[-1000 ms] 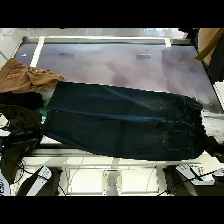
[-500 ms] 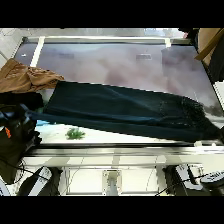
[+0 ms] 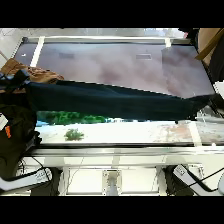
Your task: Fold the clothes and pants, and hang the long-sleeved shirts on hangers.
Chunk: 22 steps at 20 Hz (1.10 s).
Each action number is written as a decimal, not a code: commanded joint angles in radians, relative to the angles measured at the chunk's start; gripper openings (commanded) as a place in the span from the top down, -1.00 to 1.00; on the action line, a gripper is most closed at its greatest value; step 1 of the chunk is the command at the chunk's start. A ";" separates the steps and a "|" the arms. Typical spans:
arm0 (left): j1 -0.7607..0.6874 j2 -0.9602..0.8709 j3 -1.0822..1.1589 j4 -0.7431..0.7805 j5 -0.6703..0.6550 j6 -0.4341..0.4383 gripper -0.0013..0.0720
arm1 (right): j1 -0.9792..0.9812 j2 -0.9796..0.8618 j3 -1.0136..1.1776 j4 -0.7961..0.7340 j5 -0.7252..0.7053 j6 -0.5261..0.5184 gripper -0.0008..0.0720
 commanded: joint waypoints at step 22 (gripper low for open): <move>-0.203 -0.307 0.129 0.084 0.415 -0.213 -0.81 | 0.128 -0.374 0.208 -0.070 -0.249 0.332 -0.49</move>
